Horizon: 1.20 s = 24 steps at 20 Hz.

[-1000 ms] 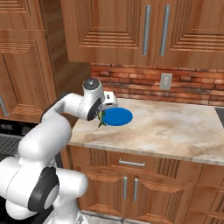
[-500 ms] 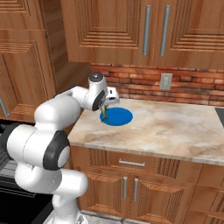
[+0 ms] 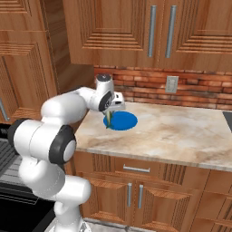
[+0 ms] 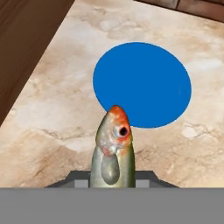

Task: Take the fish from the oven and place it on the plate on the counter.

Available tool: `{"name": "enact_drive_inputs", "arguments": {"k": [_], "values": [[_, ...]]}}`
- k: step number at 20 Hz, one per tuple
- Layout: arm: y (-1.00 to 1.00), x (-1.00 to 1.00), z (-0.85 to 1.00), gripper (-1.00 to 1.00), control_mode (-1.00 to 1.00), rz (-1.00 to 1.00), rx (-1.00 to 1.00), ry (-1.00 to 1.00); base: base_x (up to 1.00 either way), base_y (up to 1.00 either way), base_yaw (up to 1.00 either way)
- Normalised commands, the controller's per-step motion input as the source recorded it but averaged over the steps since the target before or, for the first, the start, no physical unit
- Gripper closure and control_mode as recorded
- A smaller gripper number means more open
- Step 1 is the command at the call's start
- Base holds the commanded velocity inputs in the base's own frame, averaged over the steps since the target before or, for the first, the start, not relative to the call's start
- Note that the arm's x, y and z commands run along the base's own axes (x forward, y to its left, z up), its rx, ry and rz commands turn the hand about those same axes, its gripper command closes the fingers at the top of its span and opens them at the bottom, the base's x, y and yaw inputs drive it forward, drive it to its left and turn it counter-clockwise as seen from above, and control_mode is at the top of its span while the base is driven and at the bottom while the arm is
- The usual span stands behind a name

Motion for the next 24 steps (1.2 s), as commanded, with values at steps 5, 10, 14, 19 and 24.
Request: {"name": "enact_drive_inputs", "arguments": {"k": [5, 10, 14, 19, 24], "values": [[0.0, 0.1, -0.46, 1.0, -1.0, 0.0, 0.0, 0.12, 0.0, 0.0, 0.0], [0.0, 0.27, -0.08, 1.0, -1.0, 0.0, 0.0, 0.0, 0.0, 0.0, 0.0], [0.0, 0.43, -0.28, 1.0, -1.0, 0.0, 0.0, 0.0, 0.0, 0.0, 0.0], [0.0, 0.5, -0.35, 1.0, -1.0, 0.0, 0.0, 0.0, 0.0, 0.0, 0.0], [0.0, 0.47, -0.26, 1.0, -1.0, 0.0, 0.0, 0.0, 0.0, 0.0, 0.0]]}}
